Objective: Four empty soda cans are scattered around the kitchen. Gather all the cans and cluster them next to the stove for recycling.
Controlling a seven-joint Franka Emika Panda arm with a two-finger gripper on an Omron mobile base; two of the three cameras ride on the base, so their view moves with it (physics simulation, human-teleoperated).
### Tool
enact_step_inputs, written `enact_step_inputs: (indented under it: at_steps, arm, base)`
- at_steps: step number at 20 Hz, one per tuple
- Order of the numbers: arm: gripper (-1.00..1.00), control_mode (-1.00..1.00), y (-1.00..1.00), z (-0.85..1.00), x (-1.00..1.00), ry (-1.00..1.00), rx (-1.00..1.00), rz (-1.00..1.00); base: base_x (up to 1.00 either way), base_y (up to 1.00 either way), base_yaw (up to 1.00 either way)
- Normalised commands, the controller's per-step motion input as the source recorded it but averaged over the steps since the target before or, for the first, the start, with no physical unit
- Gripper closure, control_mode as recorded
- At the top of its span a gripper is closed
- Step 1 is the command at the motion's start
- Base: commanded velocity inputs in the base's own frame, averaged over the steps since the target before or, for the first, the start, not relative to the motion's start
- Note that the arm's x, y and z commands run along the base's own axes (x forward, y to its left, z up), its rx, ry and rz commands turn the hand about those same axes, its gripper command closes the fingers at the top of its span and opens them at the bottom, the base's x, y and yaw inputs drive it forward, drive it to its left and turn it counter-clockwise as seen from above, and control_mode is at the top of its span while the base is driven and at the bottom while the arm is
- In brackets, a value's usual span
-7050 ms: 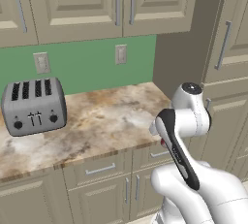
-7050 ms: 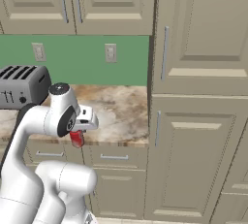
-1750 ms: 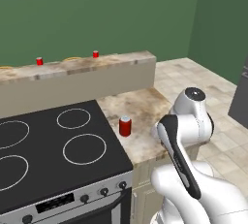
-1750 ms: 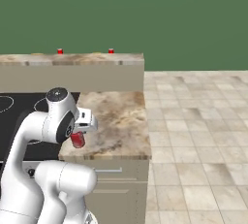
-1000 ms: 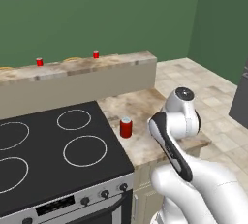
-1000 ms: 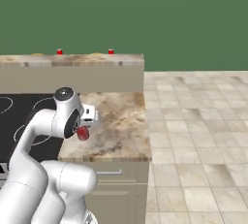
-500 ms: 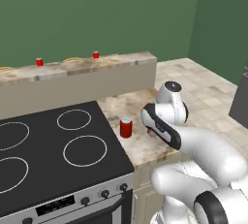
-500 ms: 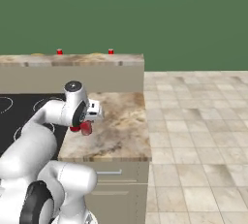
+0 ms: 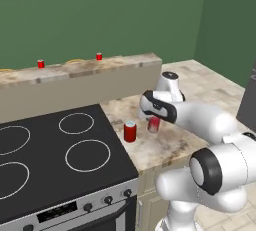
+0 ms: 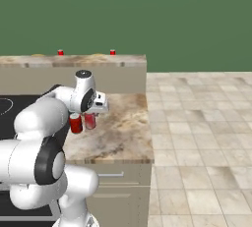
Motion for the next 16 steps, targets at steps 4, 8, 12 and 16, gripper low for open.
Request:
enact_step_inputs:
  at_steps: [4,8,12,16]
  arm:
    - [1.00,-1.00,0.08,-0.05,0.33,0.00,-0.02,-0.01]
    - [1.00,-1.00,0.08,-0.06,0.36,0.00,0.00,0.00]
    - [1.00,-1.00,0.16,-0.13,0.27,0.00,0.00,-0.01]
    - [1.00,-1.00,0.14,-0.21,0.07,-0.01,0.00,0.00]
  base:
    - [0.00,0.00,0.00]
    - [0.00,0.00,0.00]
    - [0.00,0.00,0.00]
    - [0.00,0.00,0.00]
